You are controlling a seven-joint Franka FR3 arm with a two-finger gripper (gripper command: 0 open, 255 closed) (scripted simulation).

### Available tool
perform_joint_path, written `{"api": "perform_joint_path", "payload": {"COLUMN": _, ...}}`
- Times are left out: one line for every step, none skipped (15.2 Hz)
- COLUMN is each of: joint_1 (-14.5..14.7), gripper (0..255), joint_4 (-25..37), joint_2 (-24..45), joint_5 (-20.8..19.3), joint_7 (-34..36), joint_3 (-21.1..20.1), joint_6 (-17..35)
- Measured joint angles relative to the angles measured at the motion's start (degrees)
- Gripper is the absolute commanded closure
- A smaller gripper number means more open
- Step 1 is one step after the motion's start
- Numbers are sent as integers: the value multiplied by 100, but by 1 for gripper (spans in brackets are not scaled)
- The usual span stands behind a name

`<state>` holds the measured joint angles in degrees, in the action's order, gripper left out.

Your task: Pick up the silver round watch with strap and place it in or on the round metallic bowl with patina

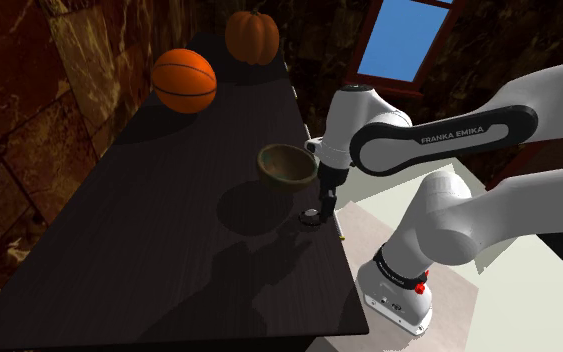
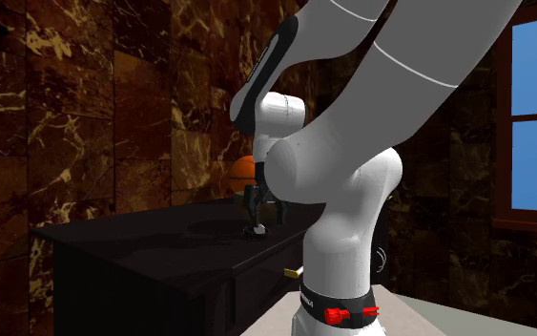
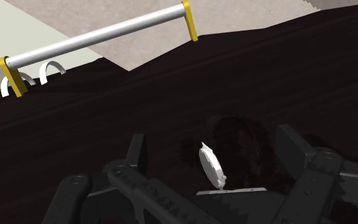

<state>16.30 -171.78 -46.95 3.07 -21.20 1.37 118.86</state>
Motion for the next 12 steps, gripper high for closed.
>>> {"api": "perform_joint_path", "payload": {"joint_1": 0, "gripper": 0, "joint_4": -1, "joint_2": 1, "joint_5": 0, "joint_7": 0, "joint_3": 0, "joint_6": 1}}
{"api": "perform_joint_path", "payload": {"joint_1": 0, "gripper": 255, "joint_4": -1, "joint_2": 1, "joint_5": 0, "joint_7": 0, "joint_3": 0, "joint_6": 1}}
{"api": "perform_joint_path", "payload": {"joint_1": 0, "gripper": 255, "joint_4": -1, "joint_2": 1, "joint_5": 0, "joint_7": 0, "joint_3": 0, "joint_6": 1}}
{"api": "perform_joint_path", "payload": {"joint_1": 0, "gripper": 255, "joint_4": -1, "joint_2": 1, "joint_5": 0, "joint_7": 0, "joint_3": 0, "joint_6": 1}}
{"api": "perform_joint_path", "payload": {"joint_1": 0, "gripper": 255, "joint_4": -1, "joint_2": 1, "joint_5": 0, "joint_7": 0, "joint_3": 0, "joint_6": 1}}
{"api": "perform_joint_path", "payload": {"joint_1": 0, "gripper": 255, "joint_4": -1, "joint_2": 1, "joint_5": 0, "joint_7": 0, "joint_3": 0, "joint_6": 1}}
{"api": "perform_joint_path", "payload": {"joint_1": 0, "gripper": 255, "joint_4": -1, "joint_2": 1, "joint_5": 0, "joint_7": 0, "joint_3": 0, "joint_6": 1}}
{"api": "perform_joint_path", "payload": {"joint_1": 0, "gripper": 255, "joint_4": -1, "joint_2": 1, "joint_5": 0, "joint_7": 0, "joint_3": 0, "joint_6": 1}}
{"api": "perform_joint_path", "payload": {"joint_1": 0, "gripper": 255, "joint_4": -1, "joint_2": 1, "joint_5": 0, "joint_7": 0, "joint_3": 0, "joint_6": 1}}
{"api": "perform_joint_path", "payload": {"joint_1": 0, "gripper": 255, "joint_4": -1, "joint_2": 1, "joint_5": 0, "joint_7": 0, "joint_3": 0, "joint_6": 1}}
{"api": "perform_joint_path", "payload": {"joint_1": 0, "gripper": 255, "joint_4": -1, "joint_2": 1, "joint_5": 0, "joint_7": 0, "joint_3": 0, "joint_6": 1}}
{"api": "perform_joint_path", "payload": {"joint_1": 0, "gripper": 255, "joint_4": -1, "joint_2": 1, "joint_5": 0, "joint_7": 0, "joint_3": 0, "joint_6": 1}}
